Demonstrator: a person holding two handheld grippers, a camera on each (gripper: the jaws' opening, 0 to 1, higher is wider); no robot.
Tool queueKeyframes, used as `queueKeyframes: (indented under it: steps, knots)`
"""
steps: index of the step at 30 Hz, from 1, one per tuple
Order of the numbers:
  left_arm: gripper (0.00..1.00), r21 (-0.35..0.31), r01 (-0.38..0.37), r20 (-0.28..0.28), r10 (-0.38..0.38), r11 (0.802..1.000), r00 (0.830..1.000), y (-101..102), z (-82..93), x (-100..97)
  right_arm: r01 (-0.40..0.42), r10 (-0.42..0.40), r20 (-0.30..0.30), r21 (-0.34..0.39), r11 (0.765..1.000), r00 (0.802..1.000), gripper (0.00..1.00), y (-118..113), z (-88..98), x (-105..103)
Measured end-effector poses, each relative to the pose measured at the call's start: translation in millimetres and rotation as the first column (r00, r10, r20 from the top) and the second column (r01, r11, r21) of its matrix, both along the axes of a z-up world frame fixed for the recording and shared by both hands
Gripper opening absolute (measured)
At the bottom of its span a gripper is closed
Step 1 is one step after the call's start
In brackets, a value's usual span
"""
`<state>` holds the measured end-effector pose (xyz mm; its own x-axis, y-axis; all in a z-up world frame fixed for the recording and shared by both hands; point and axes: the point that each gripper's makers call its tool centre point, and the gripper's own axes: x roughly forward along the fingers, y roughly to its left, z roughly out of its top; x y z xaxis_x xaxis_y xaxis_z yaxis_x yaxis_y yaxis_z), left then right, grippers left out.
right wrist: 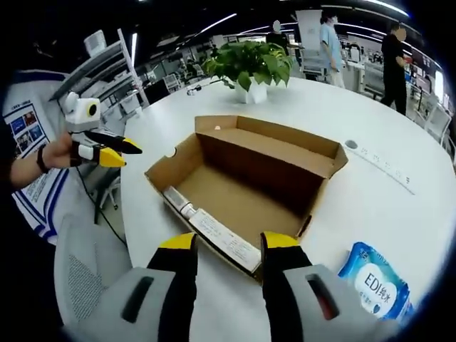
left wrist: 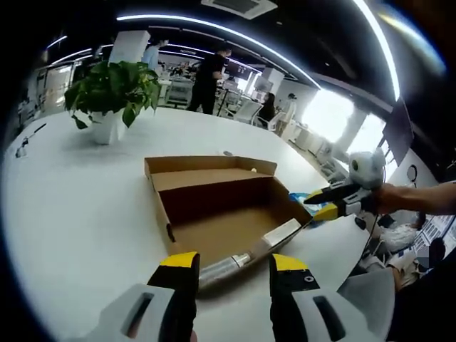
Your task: Operate the shoe box by opening the lid, removing the specified soft item, and placing it in the target area until the item is outside and the box remains undamaged.
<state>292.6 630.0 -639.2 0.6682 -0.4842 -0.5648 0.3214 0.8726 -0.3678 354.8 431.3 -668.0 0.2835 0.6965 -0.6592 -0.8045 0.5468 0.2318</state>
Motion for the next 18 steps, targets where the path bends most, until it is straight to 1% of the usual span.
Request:
queueKeyframes:
  steps: [18]
  knots:
    - [0.4, 0.002, 0.001, -0.009, -0.001, 1.0, 1.0, -1, -4.0, 2.1, -0.003, 0.003, 0.004, -0.02, 1.0, 1.0, 0.33, -10, 2.1, 18]
